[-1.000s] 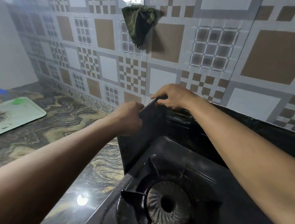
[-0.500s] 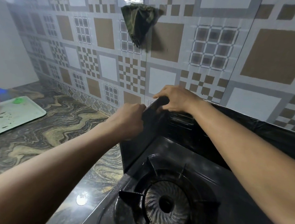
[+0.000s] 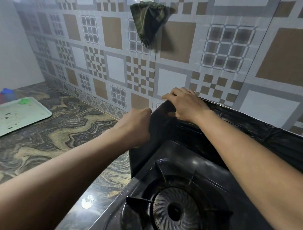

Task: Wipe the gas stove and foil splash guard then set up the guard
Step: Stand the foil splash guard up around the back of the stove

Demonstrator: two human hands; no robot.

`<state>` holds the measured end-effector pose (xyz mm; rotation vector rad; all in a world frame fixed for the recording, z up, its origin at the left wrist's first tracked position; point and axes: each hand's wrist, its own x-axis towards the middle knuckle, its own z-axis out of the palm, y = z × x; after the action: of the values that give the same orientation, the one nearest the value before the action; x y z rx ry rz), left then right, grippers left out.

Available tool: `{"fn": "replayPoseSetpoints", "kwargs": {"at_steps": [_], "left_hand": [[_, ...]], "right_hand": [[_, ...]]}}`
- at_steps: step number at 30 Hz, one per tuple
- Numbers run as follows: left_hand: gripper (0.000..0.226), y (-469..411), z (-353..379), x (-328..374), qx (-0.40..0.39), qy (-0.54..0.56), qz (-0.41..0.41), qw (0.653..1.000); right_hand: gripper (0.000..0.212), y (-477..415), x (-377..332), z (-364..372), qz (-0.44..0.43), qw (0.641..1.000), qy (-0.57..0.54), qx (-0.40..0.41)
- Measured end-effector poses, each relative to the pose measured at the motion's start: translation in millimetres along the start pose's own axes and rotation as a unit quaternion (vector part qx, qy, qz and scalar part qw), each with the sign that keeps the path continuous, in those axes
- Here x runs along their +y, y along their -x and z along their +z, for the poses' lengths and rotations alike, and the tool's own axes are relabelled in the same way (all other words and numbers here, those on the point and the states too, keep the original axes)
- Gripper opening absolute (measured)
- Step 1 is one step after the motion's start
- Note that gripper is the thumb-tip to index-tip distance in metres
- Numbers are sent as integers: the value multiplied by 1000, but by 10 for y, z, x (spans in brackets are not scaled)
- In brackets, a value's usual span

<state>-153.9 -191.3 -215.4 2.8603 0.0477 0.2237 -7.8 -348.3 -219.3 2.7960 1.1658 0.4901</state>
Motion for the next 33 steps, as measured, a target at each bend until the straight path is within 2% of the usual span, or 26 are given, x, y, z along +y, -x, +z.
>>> {"fn": "replayPoseSetpoints", "kwargs": {"at_steps": [2, 7, 13, 20, 26, 33], "left_hand": [[24, -12, 7, -16, -10, 7, -3, 1000], [24, 17, 8, -24, -18, -4, 11, 1000], [25, 71, 6, 2, -8, -9, -4, 1000], [10, 32, -56, -32, -14, 55, -7, 998], [20, 6, -73, 7, -43, 76, -15, 996], [30, -119, -156, 54, -39, 72, -19, 996]], "right_hand": [[77, 6, 14, 22, -2, 1000, 4, -11], [65, 36, -16, 133, -1, 997, 65, 45], [70, 6, -64, 193, 1, 993, 87, 79], [72, -22, 66, 75, -1, 999, -42, -5], [66, -109, 105, -152, 33, 987, -136, -75], [30, -171, 110, -295, 32, 972, -207, -105]]}}
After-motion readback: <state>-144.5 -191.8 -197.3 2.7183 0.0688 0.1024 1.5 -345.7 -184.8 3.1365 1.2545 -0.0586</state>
